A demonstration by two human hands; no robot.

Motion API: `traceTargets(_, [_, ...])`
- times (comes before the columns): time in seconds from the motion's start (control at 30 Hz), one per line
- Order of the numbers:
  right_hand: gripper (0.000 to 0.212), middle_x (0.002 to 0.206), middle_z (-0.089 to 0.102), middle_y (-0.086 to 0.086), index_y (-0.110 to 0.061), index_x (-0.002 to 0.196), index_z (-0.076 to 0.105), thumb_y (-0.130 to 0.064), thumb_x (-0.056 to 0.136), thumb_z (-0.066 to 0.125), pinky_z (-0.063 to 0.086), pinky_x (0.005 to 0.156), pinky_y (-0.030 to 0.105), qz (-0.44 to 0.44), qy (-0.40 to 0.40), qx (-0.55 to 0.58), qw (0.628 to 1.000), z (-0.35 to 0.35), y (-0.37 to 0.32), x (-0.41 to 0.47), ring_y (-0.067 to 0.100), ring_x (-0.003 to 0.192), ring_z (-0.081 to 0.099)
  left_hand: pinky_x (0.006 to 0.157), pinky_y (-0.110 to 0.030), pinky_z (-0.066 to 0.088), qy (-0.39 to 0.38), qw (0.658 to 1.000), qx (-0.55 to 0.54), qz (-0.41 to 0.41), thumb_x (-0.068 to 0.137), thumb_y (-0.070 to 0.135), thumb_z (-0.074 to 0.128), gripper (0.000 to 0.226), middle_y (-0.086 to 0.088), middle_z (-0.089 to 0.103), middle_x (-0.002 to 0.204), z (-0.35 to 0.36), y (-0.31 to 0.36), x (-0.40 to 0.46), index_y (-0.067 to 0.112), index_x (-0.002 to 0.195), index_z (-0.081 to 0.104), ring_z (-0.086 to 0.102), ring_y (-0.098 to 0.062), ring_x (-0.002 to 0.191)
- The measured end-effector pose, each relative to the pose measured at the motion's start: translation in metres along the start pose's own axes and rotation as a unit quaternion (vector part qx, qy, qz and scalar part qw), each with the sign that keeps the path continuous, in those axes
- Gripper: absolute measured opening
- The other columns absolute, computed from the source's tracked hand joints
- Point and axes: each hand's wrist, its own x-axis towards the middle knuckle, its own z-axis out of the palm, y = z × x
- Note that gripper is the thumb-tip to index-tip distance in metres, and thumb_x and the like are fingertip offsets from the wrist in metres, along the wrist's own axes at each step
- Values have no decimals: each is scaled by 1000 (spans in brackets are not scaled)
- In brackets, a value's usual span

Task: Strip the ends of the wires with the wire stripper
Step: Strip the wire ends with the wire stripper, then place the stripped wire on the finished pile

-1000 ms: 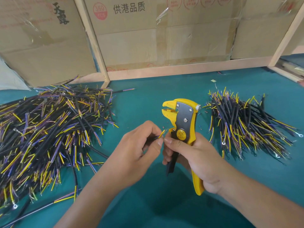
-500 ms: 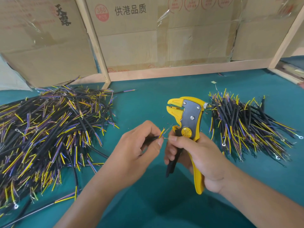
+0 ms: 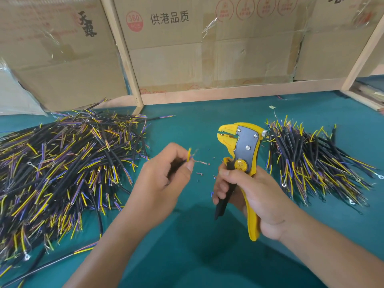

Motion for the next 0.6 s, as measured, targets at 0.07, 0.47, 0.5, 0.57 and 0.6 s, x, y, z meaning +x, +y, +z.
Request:
traceTargets(0.07, [24, 67, 48, 9, -13, 74, 60, -10, 98, 57, 52, 67, 40, 16, 2, 24, 1000, -1, -3, 2, 27, 63, 52, 50, -18, 28, 18, 1000, 1, -6, 92, 39, 52, 19, 4, 41, 64, -4, -2, 2, 22, 84, 50, 31, -5, 55])
traceTargets(0.47, [16, 72, 51, 7, -7, 88, 61, -21, 80, 63, 53, 67, 40, 254, -31, 178, 950, 8, 6, 2, 23, 62, 49, 65, -32, 50, 18, 998, 10, -57, 92, 35, 63, 3, 16, 75, 83, -1, 19, 23, 33, 94, 60, 62, -22, 67])
traceTargets(0.5, [13, 72, 51, 8, -6, 88, 60, -18, 83, 61, 52, 67, 40, 266, -23, 181, 947, 7, 6, 2, 23, 62, 49, 59, -25, 48, 4, 997, -7, -71, 93, 34, 63, 6, 14, 76, 83, 0, 24, 33, 30, 96, 58, 62, -20, 64])
traceTargets(0.57, [13, 70, 51, 8, -5, 87, 58, -16, 92, 53, 51, 68, 40, 294, -1, 199, 935, 5, 7, 5, 23, 60, 48, 47, -18, 40, 1, 993, -57, -100, 96, 27, 63, 10, 7, 77, 83, 3, 34, 58, 19, 97, 56, 57, -18, 56])
traceTargets(0.6, [15, 70, 51, 8, -5, 87, 58, -17, 94, 51, 51, 69, 40, 308, 11, 208, 928, 4, 8, 6, 23, 59, 48, 44, -18, 39, -6, 989, -87, -122, 97, 22, 63, 12, 2, 78, 82, 9, 39, 71, 12, 98, 57, 55, -18, 54])
